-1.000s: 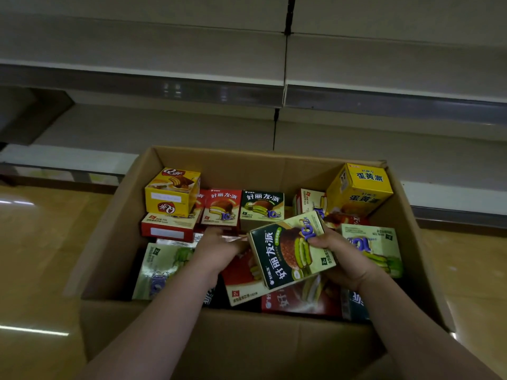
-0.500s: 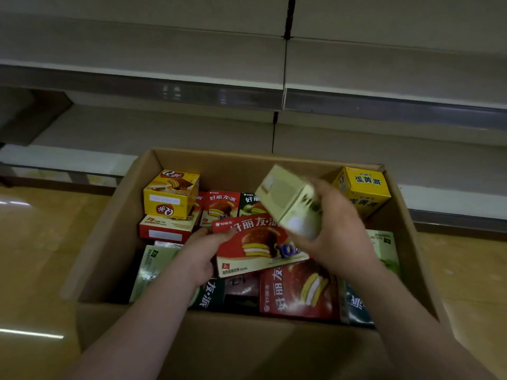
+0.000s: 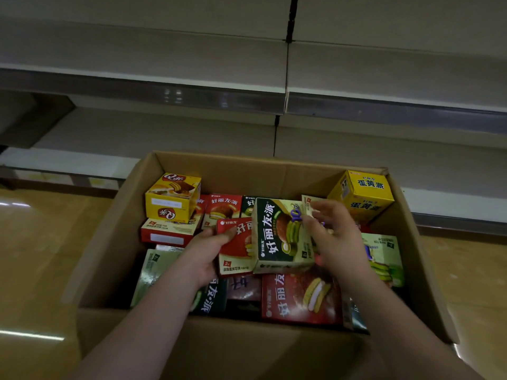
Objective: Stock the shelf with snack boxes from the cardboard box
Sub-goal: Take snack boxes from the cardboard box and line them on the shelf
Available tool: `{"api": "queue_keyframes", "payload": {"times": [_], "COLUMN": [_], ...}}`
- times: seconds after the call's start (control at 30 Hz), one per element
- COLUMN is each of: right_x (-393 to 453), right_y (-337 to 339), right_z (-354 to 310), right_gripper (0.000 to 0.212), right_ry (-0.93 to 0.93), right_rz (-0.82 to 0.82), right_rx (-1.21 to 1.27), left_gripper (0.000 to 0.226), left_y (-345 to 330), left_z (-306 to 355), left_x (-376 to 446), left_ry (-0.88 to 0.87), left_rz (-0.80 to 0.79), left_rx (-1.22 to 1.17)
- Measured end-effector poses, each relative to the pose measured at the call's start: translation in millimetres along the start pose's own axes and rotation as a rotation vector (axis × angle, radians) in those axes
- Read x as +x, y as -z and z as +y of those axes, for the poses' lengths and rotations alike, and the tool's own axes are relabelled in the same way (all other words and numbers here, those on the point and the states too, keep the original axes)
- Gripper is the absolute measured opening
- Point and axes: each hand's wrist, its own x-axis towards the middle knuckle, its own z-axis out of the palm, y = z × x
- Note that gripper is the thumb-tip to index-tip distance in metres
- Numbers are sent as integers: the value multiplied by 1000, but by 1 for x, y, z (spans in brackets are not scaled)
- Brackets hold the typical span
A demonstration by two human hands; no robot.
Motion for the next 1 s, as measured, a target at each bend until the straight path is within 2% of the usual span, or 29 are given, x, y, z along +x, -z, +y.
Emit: {"api": "queue_keyframes", "payload": {"times": [0.03, 0.1, 0.17, 0.3, 0.37, 0.47, 0.57, 0.67, 0.73, 0.83, 0.9, 1.0], "right_x": [5, 8, 7, 9, 10, 13, 9, -8, -28, -56, -71, -90], "right_y": [1, 2, 2, 2, 5, 13, 24, 37, 48, 65, 82, 109], "right_z": [2, 7, 8, 6, 9, 4, -8, -30, -54, -105, -149, -220], "right_gripper": [35, 56, 60, 31, 25, 32, 53, 64, 64, 48, 39, 39], "right_ry": [-191, -507, -638, -620, -622, -606, -607, -703, -811, -907, -927, -934], "right_rz": [-8, -133, -246, -380, -385, -354, -302, -158, -52, 66, 92, 95], "right_rx": [126, 420, 564, 567, 548, 531, 612, 734, 838, 931, 950, 991], "left_gripper": [22, 21, 26, 33, 36, 49, 35, 28, 31, 42, 49, 48], "left_y": [0, 2, 4, 2, -3, -4, -5, -8, -11, -21, -27, -36], "left_z": [1, 2, 5, 8, 9, 10, 15, 24, 30, 53, 78, 124], "left_x": [0, 1, 1, 1, -1, -3, -20, -59, -94, -149, -187, -252], "left_ry": [-18, -54, -84, -141, -181, -220, -227, -224, -189, -140, -147, -180], "left_rz": [-2, 2, -7, -10, 14, 55, 62, 94, 125, 152, 186, 224], "left_rx": [7, 29, 51, 78, 82, 66, 0, -51, -63, -64, -82, -93]}}
